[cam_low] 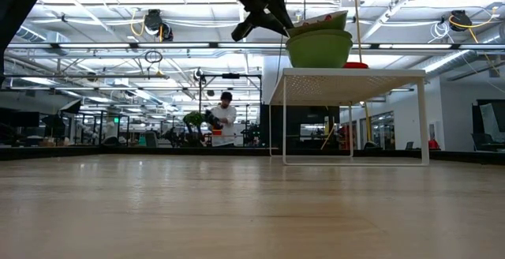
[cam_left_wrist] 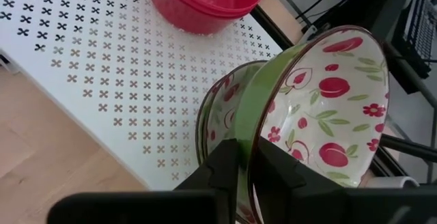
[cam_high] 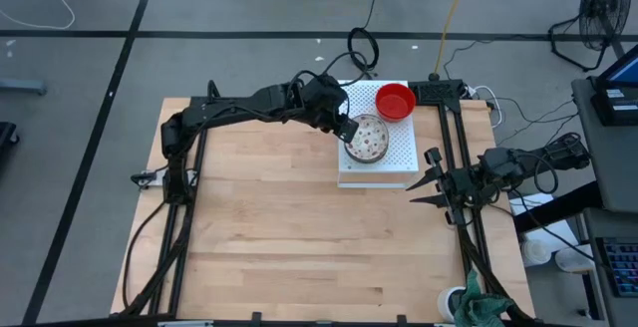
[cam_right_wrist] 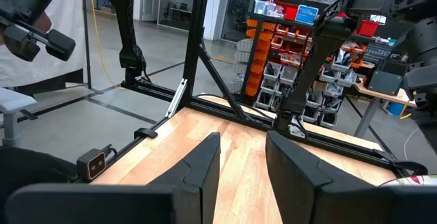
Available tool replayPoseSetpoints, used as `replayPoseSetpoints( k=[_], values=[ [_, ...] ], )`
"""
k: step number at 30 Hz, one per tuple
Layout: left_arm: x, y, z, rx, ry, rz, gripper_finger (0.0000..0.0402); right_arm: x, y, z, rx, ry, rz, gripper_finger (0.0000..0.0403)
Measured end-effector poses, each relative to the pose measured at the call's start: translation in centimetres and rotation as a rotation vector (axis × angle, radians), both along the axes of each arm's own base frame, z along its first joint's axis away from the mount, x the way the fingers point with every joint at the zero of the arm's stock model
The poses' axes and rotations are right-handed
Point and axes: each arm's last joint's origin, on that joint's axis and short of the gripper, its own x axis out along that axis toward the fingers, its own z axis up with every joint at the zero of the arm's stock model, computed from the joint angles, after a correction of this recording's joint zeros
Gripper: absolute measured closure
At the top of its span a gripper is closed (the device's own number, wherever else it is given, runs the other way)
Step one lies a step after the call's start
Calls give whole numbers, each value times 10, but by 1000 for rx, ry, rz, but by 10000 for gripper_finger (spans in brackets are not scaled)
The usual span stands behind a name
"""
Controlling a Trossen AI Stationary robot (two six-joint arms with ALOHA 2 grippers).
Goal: Pick & Place Mini bowls
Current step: Stack the green bowl on the green bowl on the shelf, then return to Home Position
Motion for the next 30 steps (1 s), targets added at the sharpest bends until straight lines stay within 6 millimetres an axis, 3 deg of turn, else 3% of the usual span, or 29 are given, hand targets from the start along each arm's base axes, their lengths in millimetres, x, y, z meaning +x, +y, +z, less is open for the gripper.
replayPoseSetpoints(
  k=[3, 11, 16, 24, 30],
  values=[
    [0, 0, 0, 0, 0, -1, 350, 0, 0, 0, 0, 0, 0, 298],
    [0, 1, 1, -13, -8, 14, 259, 0, 0, 0, 0, 0, 0, 298],
    [0, 1, 1, 13, -2, -8, 221, 0, 0, 0, 0, 0, 0, 298],
    [2, 4, 5, 30, -57, -9, 209, 0, 0, 0, 0, 1, 0, 298],
    [0, 3, 19, 90, -133, -40, 208, 0, 0, -2, -6, 18, 0, 298]
  ],
)
